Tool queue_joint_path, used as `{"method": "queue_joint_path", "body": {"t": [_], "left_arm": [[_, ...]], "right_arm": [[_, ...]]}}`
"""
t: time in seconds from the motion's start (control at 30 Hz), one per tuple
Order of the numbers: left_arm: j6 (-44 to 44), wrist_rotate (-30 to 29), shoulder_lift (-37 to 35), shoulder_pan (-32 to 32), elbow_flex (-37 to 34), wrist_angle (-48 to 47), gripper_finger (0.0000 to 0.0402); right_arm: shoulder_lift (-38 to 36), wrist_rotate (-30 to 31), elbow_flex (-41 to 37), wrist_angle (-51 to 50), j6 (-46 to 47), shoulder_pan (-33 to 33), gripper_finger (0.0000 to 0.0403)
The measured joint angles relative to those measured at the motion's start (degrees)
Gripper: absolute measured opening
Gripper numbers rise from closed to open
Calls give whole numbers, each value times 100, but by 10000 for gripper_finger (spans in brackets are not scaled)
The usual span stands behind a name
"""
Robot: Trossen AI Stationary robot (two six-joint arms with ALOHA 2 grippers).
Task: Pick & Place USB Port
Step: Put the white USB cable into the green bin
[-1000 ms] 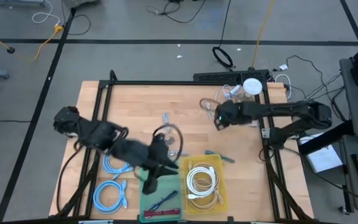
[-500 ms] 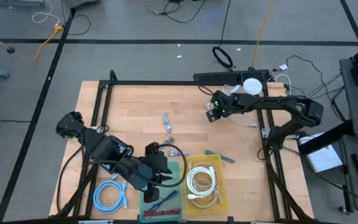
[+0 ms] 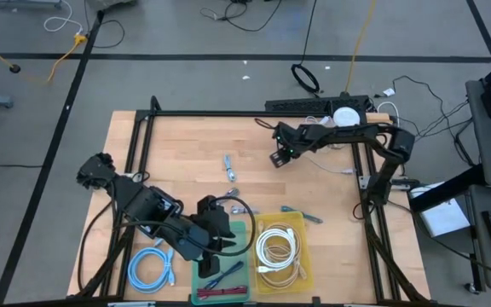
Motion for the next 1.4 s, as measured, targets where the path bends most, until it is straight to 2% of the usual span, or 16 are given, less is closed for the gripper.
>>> {"method": "queue_joint_path", "body": {"t": [0.2,0.3,0.43,0.6,0.73,0.9,1.0,1.13,1.27,1.4], "left_arm": [[-21,-24,0,2,0,-27,81],[5,-30,0,21,0,-29,81],[31,-30,0,44,0,-31,81],[62,-30,0,46,0,-34,81],[61,-156,0,12,0,-177,81],[36,-422,-8,0,0,-777,81],[-187,-773,-80,8,0,-1297,81],[-838,-1774,-333,9,0,-1802,81],[-1561,-2816,-651,-16,0,-2182,81],[-1969,-3342,-950,-22,2,-2443,81]], "right_arm": [[234,279,24,20,-36,153,143],[305,495,26,-9,-65,296,103],[317,586,20,-76,-61,467,23],[257,564,11,-300,136,612,4],[-299,453,-48,-560,179,981,2],[-1556,303,9,-338,117,1628,1],[-2108,111,256,-489,263,2339,1],[-2321,150,870,-661,559,3548,1],[-1715,383,1679,-694,755,4534,0],[-674,288,2663,-794,683,4964,0]]}}
